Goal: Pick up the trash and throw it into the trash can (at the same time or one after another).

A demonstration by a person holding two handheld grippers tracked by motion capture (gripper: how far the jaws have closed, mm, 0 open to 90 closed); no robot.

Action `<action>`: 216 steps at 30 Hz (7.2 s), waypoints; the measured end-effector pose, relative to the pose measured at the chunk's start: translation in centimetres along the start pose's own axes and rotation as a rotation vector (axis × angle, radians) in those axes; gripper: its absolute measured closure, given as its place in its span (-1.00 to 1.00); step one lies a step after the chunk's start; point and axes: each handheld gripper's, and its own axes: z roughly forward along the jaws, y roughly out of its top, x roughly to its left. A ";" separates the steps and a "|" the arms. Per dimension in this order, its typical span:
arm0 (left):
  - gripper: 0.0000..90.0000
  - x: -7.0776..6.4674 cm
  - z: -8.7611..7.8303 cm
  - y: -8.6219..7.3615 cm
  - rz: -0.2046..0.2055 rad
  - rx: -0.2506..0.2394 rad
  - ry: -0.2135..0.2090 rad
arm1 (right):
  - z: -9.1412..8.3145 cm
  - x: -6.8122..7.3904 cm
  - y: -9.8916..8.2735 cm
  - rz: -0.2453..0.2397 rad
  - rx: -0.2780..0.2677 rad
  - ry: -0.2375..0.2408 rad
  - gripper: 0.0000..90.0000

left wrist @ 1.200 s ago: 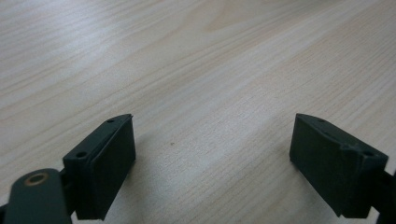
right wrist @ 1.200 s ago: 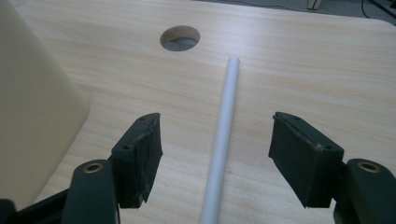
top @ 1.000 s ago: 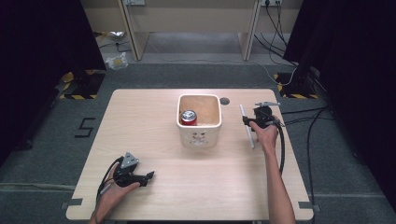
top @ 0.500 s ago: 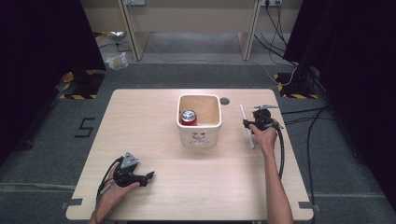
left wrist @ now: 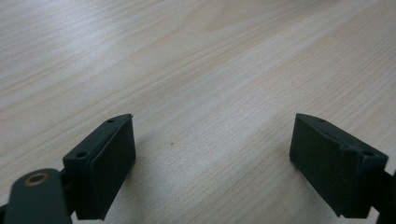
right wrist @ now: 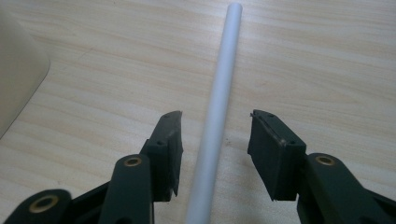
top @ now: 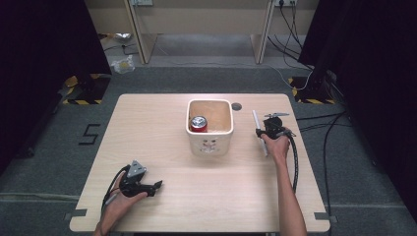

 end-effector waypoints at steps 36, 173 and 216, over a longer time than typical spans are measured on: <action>-0.70 0.0 0.0 0.0 0.000 -0.002 -0.001 | 0.7 0.5 -1.0 -0.026 -0.005 -0.007 0.75; -0.70 0.0 0.0 0.0 0.002 0.003 -0.002 | -8.4 12.6 11.2 -0.181 -0.296 0.276 0.75; -0.70 0.0 0.0 0.0 0.000 0.000 -0.003 | -5.4 16.5 11.2 -0.247 -0.123 0.312 0.58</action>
